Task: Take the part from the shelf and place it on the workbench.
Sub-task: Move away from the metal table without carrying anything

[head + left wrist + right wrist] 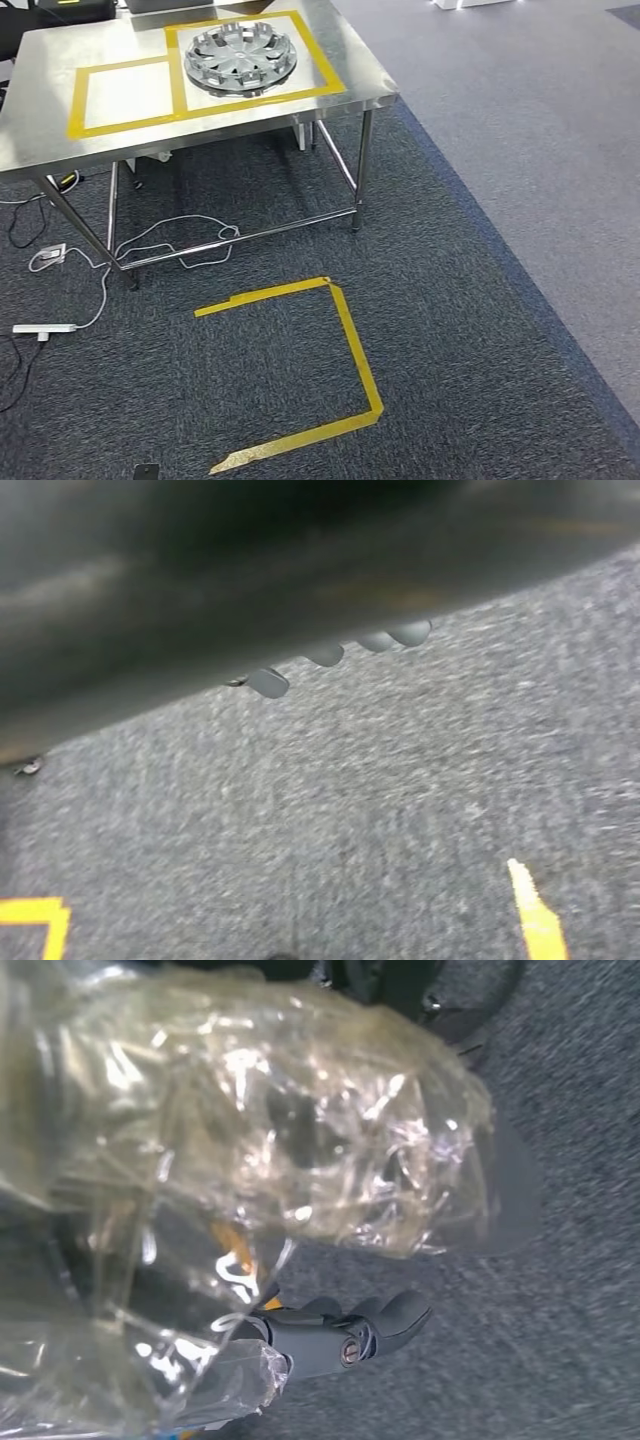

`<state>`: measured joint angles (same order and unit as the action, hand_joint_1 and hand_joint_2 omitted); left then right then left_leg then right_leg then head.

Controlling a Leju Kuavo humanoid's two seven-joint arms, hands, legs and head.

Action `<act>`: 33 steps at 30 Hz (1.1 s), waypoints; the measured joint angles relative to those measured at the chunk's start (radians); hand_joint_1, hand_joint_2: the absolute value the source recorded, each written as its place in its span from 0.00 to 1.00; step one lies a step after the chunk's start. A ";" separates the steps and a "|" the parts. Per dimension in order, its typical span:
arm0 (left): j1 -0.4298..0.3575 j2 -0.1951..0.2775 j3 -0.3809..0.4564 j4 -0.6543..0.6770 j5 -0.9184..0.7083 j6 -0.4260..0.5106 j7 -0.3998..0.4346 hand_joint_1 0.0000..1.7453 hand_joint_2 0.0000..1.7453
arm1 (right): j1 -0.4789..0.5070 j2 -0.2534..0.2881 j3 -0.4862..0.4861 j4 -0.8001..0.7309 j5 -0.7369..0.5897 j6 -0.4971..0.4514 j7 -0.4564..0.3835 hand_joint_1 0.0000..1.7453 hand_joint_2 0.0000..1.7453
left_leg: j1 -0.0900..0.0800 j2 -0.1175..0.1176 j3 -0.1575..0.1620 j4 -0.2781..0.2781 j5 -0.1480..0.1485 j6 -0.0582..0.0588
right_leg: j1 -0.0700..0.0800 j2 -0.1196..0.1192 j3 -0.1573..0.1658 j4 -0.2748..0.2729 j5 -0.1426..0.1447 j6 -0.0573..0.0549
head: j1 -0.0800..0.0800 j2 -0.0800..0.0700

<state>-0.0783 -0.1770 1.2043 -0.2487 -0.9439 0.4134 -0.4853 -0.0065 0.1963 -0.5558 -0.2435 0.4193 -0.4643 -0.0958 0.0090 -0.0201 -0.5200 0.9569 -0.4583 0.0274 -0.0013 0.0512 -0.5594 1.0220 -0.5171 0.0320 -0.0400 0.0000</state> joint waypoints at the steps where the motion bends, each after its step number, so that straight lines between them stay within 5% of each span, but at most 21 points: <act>1: 0.001 0.000 0.001 0.000 0.000 0.000 0.000 0.00 0.00 | -0.001 0.000 -0.001 0.001 0.002 0.001 0.002 0.00 0.00 | 0.001 0.011 0.000 -0.001 0.000 0.003 | -0.002 -0.021 -0.029 0.060 -0.035 0.004 | 0.004 0.000; 3: 0.004 -0.001 0.003 0.000 0.001 0.000 0.000 0.00 0.00 | -0.002 0.000 -0.003 0.002 0.005 0.004 0.005 0.00 0.00 | 0.000 0.033 -0.001 0.000 -0.001 0.006 | -0.006 -0.038 -0.099 0.199 -0.100 0.013 | 0.009 0.000; 5: 0.004 -0.002 0.004 0.000 0.002 0.000 -0.001 0.00 0.00 | 0.001 -0.001 -0.006 0.002 0.008 0.008 0.007 0.00 0.00 | 0.000 0.052 -0.001 0.000 -0.003 0.004 | -0.010 -0.043 -0.118 0.237 -0.097 0.020 | 0.009 0.000; 8: 0.002 -0.003 0.005 0.000 0.003 -0.003 -0.004 0.00 0.00 | 0.001 -0.004 -0.008 0.002 0.011 0.011 0.009 0.00 0.00 | -0.002 0.076 0.006 0.004 -0.011 -0.008 | -0.013 -0.082 -0.018 0.047 0.001 0.021 | 0.009 0.000; 10: 0.002 -0.003 0.005 0.000 0.003 -0.009 -0.010 0.00 0.00 | -0.001 -0.005 -0.009 0.003 0.013 0.013 0.010 0.00 0.00 | -0.007 0.088 0.009 0.010 -0.018 -0.019 | -0.012 -0.106 0.027 -0.037 0.029 0.012 | 0.006 0.000; 13: 0.000 -0.003 0.006 0.000 0.003 -0.029 -0.025 0.00 0.00 | 0.000 -0.005 -0.010 0.006 0.016 0.013 0.011 0.00 0.00 | -0.004 0.102 0.013 0.015 -0.026 -0.036 | -0.009 -0.091 0.024 -0.043 0.031 -0.009 | 0.001 0.000; 15: 0.000 -0.002 0.006 0.000 0.003 -0.039 -0.033 0.00 0.00 | 0.000 -0.005 -0.011 0.007 0.020 0.014 0.012 0.00 0.00 | 0.000 0.078 -0.001 0.057 -0.062 -0.047 | -0.011 -0.077 0.028 -0.045 0.037 -0.023 | -0.001 0.000; 18: 0.005 -0.002 0.006 0.000 0.003 -0.048 -0.039 0.00 0.00 | -0.001 -0.006 -0.012 0.008 0.026 0.016 0.013 0.00 0.00 | 0.002 0.036 -0.084 0.245 -0.158 -0.052 | -0.010 -0.050 0.029 -0.045 0.041 -0.033 | -0.004 0.000; 19: 0.007 -0.002 0.006 0.000 0.003 -0.051 -0.039 0.00 0.00 | -0.001 -0.006 -0.012 0.008 0.028 0.016 0.013 0.00 0.00 | 0.002 0.033 -0.109 0.291 -0.169 -0.052 | -0.008 -0.039 0.029 -0.045 0.041 -0.034 | -0.004 0.000; 21: 0.009 -0.002 0.006 0.000 0.003 -0.054 -0.039 0.00 0.00 | 0.000 -0.007 -0.012 0.008 0.031 0.018 0.014 0.00 0.00 | 0.001 0.029 -0.114 0.282 -0.131 -0.046 | -0.006 -0.017 0.031 -0.044 0.041 -0.035 | -0.004 0.000; 24: 0.009 0.000 0.006 0.000 0.002 -0.054 -0.040 0.00 0.00 | -0.002 -0.007 -0.012 0.009 0.036 0.025 0.014 0.00 0.00 | 0.002 -0.016 -0.043 0.098 -0.025 -0.027 | -0.003 0.015 0.032 -0.042 0.039 -0.031 | -0.004 0.000; 26: 0.008 0.002 0.006 0.000 0.001 -0.055 -0.040 0.00 0.00 | -0.004 -0.007 -0.012 0.010 0.042 0.028 0.015 0.00 0.00 | 0.001 -0.040 -0.022 0.037 -0.009 -0.020 | -0.002 0.032 0.025 -0.039 0.038 -0.022 | -0.003 0.000; 28: 0.005 0.000 0.006 0.000 0.000 -0.055 -0.040 0.00 0.00 | -0.002 -0.007 -0.012 0.011 0.045 0.030 0.019 0.00 0.00 | 0.001 -0.028 -0.019 0.028 -0.009 -0.017 | -0.005 0.044 0.015 -0.039 0.038 -0.008 | -0.003 0.000; 30: 0.005 -0.003 0.006 0.000 0.000 -0.056 -0.040 0.00 0.00 | -0.002 -0.007 -0.012 0.013 0.047 0.030 0.023 0.00 0.00 | 0.005 -0.011 -0.016 0.018 -0.003 -0.008 | -0.004 0.022 -0.002 -0.011 0.015 0.002 | 0.001 0.000; 33: 0.008 -0.003 0.006 0.000 -0.004 -0.058 -0.039 0.00 0.00 | -0.004 -0.007 -0.012 0.015 0.048 0.030 0.027 0.00 0.00 | 0.004 0.024 -0.015 0.015 -0.002 0.001 | -0.007 -0.032 -0.087 0.169 -0.086 0.015 | 0.011 0.000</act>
<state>-0.0701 -0.1801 1.2107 -0.2487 -0.9480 0.3553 -0.5245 -0.0107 0.1888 -0.5675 -0.2282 0.4678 -0.4345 -0.0683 0.0132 0.0035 -0.5350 0.9716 -0.4606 0.0285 -0.0082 0.0189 -0.6467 1.1905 -0.6031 0.0468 -0.0287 0.0000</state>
